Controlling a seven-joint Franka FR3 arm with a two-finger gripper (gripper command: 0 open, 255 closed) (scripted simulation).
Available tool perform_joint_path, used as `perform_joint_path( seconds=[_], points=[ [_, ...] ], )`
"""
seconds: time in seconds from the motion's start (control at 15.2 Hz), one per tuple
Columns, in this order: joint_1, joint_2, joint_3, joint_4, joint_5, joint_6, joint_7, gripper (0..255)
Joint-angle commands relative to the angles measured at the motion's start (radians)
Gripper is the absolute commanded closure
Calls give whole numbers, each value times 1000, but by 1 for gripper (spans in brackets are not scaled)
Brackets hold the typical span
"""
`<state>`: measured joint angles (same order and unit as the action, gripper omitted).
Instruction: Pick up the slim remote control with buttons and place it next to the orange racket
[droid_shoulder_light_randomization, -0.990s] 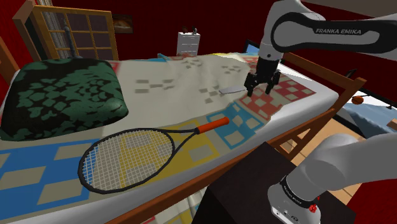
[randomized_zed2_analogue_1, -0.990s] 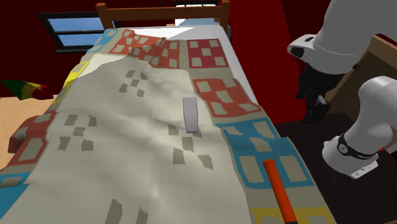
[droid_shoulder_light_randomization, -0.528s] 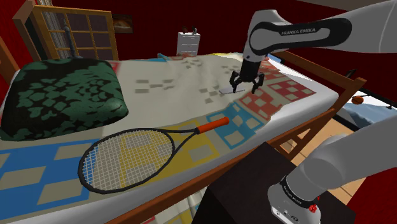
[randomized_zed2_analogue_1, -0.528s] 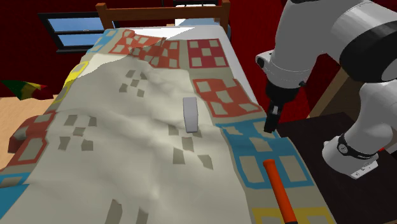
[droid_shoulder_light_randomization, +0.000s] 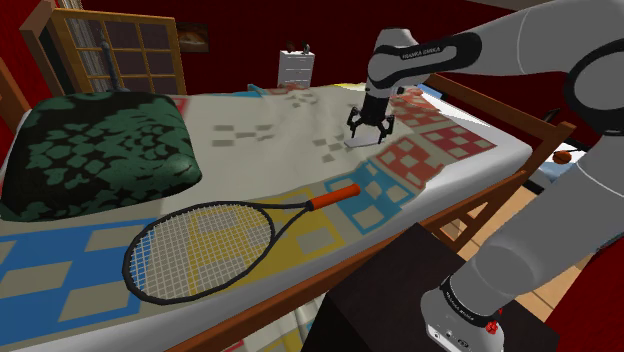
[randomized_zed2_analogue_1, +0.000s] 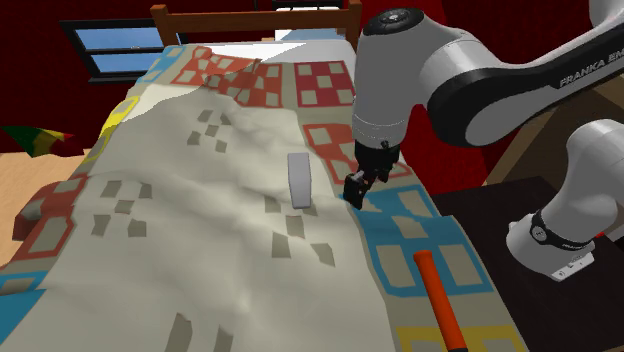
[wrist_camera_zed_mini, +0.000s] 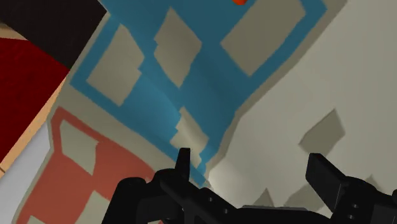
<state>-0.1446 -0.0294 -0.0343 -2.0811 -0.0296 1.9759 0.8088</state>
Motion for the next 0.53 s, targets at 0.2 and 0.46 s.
perform_joint_path(
  seconds=[0.2, 0.46],
  points=[
    [-30, 157, -31, 127, 18, 53, 132, 0],
    [-55, 279, -62, 239, 41, 80, 224, 0]
  ],
)
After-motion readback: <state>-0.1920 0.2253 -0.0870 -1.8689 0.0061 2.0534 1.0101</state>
